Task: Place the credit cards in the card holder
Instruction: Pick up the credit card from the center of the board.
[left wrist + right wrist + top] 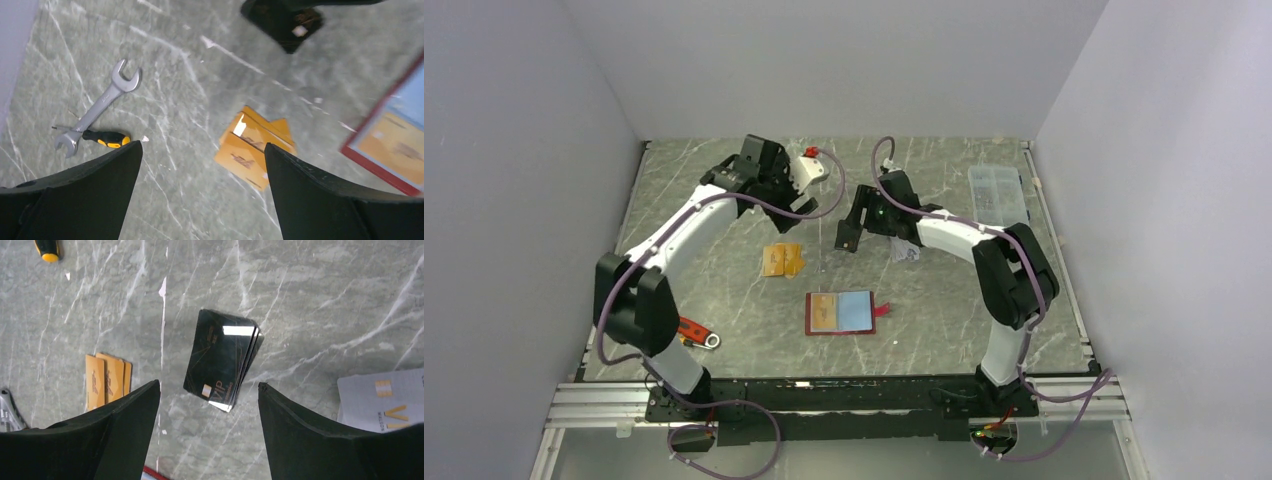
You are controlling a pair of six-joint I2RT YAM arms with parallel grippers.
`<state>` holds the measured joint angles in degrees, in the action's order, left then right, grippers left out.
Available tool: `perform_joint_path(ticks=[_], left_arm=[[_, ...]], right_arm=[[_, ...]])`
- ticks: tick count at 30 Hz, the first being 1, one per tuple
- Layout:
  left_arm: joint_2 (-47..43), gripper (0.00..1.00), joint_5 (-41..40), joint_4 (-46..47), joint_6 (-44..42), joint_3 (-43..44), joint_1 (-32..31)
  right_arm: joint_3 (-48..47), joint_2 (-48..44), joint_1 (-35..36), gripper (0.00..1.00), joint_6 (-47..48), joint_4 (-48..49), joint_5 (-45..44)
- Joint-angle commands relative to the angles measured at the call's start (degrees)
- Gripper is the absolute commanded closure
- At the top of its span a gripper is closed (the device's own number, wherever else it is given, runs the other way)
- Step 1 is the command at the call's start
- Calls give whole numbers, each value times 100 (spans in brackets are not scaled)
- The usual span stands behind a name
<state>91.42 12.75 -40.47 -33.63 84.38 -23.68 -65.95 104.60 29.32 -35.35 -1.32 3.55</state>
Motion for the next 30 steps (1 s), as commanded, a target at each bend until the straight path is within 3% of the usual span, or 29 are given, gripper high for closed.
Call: perform_joint_path(ticks=[1, 2, 6, 10, 15, 19, 22, 24, 30], left_arm=[[158, 1, -969, 1621, 95, -524, -51], [401, 1, -1216, 1525, 36, -362, -125], [2100, 1, -1244, -402, 237, 1500, -129], [2104, 0, -1185, 308, 493, 1210, -202], [2880, 1, 754, -833, 1474, 2609, 212], [2750, 2, 1408, 5, 2288, 1988, 175], [2607, 18, 1377, 725, 2756, 1394, 87], [2679, 36, 1288, 993, 2900, 1207, 8], [3067, 47, 895, 1010, 2874, 1340, -313]], right_arm=[[-414, 307, -73, 27, 69, 167, 28], [-469, 386, -82, 27, 45, 166, 39], [-600, 633, -101, 28, 5, 231, 36], [-607, 795, -168, 28, -25, 306, 67], [-581, 935, -243, 31, -98, 403, 132], [-516, 1023, -260, 35, -253, 576, 232], [-475, 1098, -305, 41, -435, 671, 314], [-432, 1138, -341, 44, -553, 780, 440], [-222, 1180, -376, 48, -692, 1007, 571]])
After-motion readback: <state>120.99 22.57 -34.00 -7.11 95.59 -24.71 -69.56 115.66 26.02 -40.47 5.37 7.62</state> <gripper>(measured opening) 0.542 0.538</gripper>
